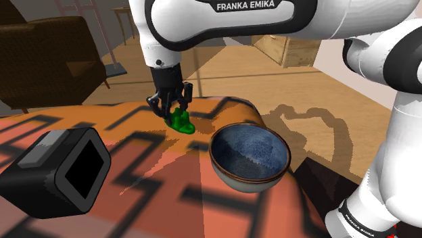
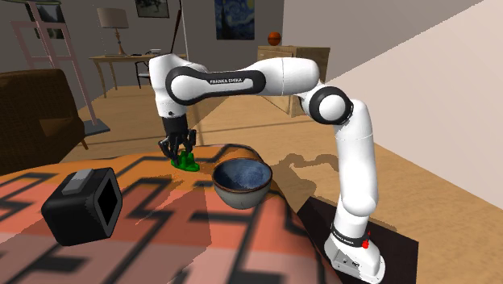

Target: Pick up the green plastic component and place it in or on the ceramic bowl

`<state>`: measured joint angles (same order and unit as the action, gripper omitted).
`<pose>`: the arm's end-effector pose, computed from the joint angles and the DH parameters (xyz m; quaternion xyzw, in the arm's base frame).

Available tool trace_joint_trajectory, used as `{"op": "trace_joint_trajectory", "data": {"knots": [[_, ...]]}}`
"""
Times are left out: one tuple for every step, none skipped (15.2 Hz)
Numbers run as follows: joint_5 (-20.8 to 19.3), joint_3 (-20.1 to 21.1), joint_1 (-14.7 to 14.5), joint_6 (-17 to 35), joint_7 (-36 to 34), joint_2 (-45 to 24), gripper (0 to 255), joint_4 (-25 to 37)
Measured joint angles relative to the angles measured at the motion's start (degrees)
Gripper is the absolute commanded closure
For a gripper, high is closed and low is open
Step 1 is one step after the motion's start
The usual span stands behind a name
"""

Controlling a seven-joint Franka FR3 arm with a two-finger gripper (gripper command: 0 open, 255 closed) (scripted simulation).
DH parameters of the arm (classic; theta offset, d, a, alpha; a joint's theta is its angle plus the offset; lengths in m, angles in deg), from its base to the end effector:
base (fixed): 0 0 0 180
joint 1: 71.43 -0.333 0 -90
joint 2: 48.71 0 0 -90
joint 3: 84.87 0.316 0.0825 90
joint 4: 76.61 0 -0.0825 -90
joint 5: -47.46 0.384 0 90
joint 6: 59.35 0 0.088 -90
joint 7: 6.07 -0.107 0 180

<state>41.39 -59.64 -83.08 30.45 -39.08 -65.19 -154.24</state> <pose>0.5346 0.3384 0.5681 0.9993 0.0284 -0.0244 0.0075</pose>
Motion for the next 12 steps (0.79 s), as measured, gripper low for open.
{"op": "trace_joint_trajectory", "data": {"knots": [[-0.1,0.0,-0.2,-1.0,0.0,-0.3,255,1.2],[-0.2,0.1,-0.3,-1.7,-0.1,-0.4,255,2.1],[-0.3,0.1,-0.4,-2.5,-0.2,-0.6,255,3.1],[-0.3,0.1,-0.6,-3.2,-0.2,-0.7,255,3.9],[-0.5,0.1,-0.7,-4.2,-0.3,-1.2,255,5.3],[-0.7,0.1,-1.0,-5.2,-0.3,-1.6,255,6.7],[-0.9,0.2,-1.3,-6.3,-0.5,-2.1,255,8.3],[-1.0,0.2,-1.4,-7.4,-0.4,-2.3,255,9.6],[-1.2,0.2,-1.7,-8.5,-0.5,-2.9,255,11.2],[-1.4,0.2,-1.9,-9.3,-0.5,-3.1,255,12.3],[-1.6,0.2,-2.2,-10.5,-0.6,-3.7,255,14.0],[-1.9,0.2,-2.5,-11.5,-0.6,-4.2,255,15.4]]}}
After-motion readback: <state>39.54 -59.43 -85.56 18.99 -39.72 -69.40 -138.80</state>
